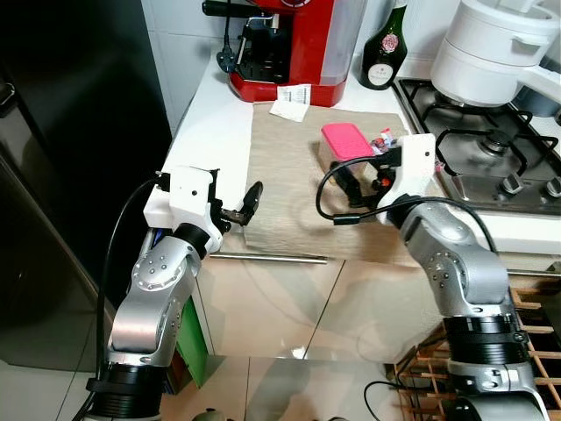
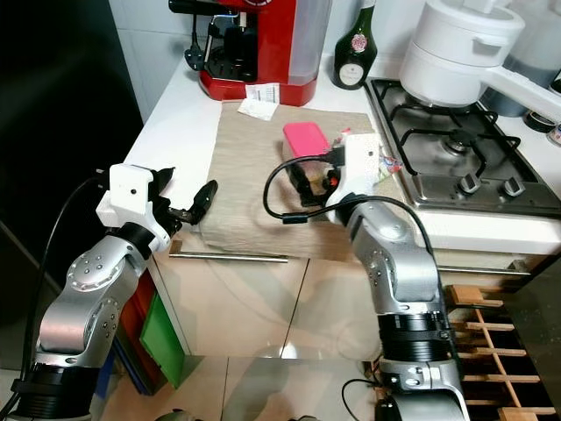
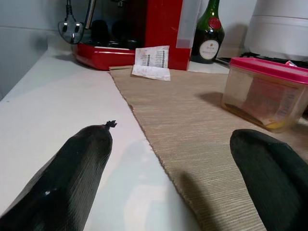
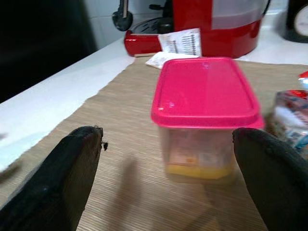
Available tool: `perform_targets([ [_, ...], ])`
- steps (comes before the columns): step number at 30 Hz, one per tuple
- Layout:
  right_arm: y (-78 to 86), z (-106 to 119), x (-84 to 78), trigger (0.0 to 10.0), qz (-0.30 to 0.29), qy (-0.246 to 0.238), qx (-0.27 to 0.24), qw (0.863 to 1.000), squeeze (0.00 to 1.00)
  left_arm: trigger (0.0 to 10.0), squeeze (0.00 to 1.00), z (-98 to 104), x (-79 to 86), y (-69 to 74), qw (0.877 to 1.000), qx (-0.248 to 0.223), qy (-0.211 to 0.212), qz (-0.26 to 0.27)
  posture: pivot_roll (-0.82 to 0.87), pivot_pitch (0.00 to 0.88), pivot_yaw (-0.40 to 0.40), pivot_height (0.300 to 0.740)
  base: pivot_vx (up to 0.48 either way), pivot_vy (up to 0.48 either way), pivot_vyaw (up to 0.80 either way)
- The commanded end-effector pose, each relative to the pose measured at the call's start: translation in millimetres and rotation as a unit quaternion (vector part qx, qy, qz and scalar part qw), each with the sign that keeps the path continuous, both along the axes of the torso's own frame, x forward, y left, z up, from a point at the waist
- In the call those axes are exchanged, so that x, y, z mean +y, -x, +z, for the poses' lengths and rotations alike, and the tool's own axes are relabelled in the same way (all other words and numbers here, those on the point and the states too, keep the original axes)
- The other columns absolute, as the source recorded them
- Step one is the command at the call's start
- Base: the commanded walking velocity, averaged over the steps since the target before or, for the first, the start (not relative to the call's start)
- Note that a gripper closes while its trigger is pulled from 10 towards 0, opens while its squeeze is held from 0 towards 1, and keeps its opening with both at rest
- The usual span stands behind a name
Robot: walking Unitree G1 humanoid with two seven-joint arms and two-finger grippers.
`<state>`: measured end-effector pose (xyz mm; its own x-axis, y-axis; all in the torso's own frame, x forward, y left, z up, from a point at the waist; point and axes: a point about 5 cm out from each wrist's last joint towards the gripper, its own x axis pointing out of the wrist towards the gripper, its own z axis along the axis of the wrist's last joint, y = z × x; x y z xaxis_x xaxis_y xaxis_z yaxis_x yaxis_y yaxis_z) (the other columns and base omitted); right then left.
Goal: Restocking fridge
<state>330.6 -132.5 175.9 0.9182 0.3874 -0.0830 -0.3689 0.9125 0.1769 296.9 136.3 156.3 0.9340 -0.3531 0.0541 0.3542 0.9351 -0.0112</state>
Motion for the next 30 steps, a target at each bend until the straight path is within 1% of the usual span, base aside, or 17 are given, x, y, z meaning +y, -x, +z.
perform_targets([
  [1, 0.4, 3, 0.1, 10.0, -0.002, -0.007, 0.001, 1.000, 0.00, 10.0, 0.00, 4, -1.7, -0.3, 1.000, -0.005, -0.004, -0.002, 0.10, 0.000, -0.054, 0.740, 0.000, 0.000, 0.00],
  [3, -1.1, 0, 2.0, 10.0, -0.008, 0.004, 0.003, 1.000, 0.00, 10.0, 0.00, 4, -1.7, -0.5, 1.000, -0.005, -0.003, -0.002, 0.10, 0.000, -0.053, 0.740, 0.000, 0.000, 0.00],
  [6, -1.7, -1, 2.5, 10.0, -0.009, 0.005, 0.002, 1.000, 0.00, 10.0, 0.00, 4, -1.6, -0.6, 1.000, -0.005, -0.003, -0.002, 0.10, 0.000, -0.053, 0.740, 0.000, 0.000, 0.00],
  [10, -3.7, -2, 2.6, 10.0, -0.016, 0.033, -0.006, 0.999, 0.00, 10.0, 0.00, 3, -0.4, -0.6, 1.000, -0.005, -0.003, 0.001, 0.10, 0.000, -0.054, 0.740, 0.000, 0.000, 0.00],
  [17, -7.3, -3, 5.0, 10.0, -0.018, 0.031, -0.003, 0.999, 0.00, 10.0, 0.00, 4, -0.3, -0.5, 1.000, -0.005, -0.003, 0.003, 0.10, 0.000, -0.055, 0.740, 0.000, 0.000, 0.00],
  [20, -9.0, -2, 5.5, 10.0, -0.019, 0.037, -0.007, 0.999, 0.00, 10.0, 0.00, 4, -0.5, 0.2, 1.000, -0.005, -0.003, 0.003, 0.11, 0.000, -0.060, 0.740, 0.000, 0.000, 0.00],
  [24, -10.3, 3, 0.9, 10.0, -0.035, 0.045, -0.019, 0.998, 0.00, 10.0, 0.00, 4, -0.1, 0.7, 1.000, -0.005, -0.001, 0.006, 0.10, 0.000, -0.062, 0.740, 0.000, 0.000, 0.00],
  [30, -13.0, -1, -3.2, 10.0, -0.049, 0.047, -0.015, 0.998, 0.00, 10.0, 0.00, 4, -1.2, 1.2, 1.000, -0.005, -0.001, 0.005, 0.10, 0.000, -0.060, 0.740, 0.000, 0.000, 0.00],
])
